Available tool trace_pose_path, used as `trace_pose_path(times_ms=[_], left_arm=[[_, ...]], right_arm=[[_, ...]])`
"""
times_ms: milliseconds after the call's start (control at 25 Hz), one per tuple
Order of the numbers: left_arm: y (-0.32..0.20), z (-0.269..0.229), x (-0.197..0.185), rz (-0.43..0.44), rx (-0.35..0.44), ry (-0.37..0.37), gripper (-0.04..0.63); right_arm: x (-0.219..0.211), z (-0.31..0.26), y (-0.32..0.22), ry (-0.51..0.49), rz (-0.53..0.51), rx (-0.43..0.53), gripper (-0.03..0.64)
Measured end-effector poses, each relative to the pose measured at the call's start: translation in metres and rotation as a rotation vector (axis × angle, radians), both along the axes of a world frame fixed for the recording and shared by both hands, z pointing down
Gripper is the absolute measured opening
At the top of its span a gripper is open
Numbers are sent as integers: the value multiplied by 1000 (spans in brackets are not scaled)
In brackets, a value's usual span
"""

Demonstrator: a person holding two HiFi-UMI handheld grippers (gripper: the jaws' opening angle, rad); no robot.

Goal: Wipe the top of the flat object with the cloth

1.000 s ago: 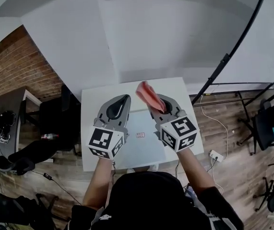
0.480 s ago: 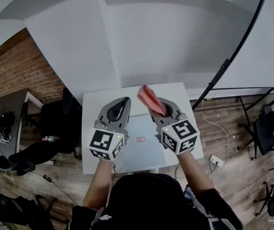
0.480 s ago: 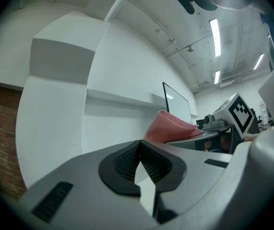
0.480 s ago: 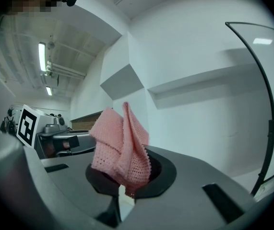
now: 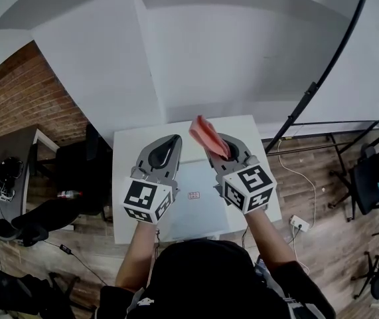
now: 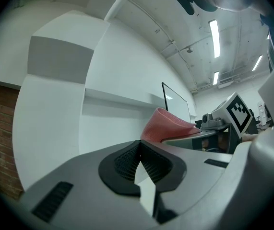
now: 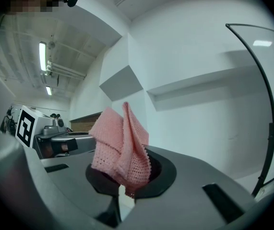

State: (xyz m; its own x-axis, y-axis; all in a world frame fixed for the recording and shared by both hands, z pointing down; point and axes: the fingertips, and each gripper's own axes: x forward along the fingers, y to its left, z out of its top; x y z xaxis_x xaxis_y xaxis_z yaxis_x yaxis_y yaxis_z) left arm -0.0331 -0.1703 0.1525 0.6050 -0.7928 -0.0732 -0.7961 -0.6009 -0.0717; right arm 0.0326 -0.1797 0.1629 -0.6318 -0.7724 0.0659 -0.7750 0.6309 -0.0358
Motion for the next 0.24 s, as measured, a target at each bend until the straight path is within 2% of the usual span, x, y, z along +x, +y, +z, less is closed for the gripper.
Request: trace_pose_path(times_ms=[240], left_arm=[[-3,-1,0,3,0,-2,11]], right_arm=[[-3,0,-2,13,-6,2,48]])
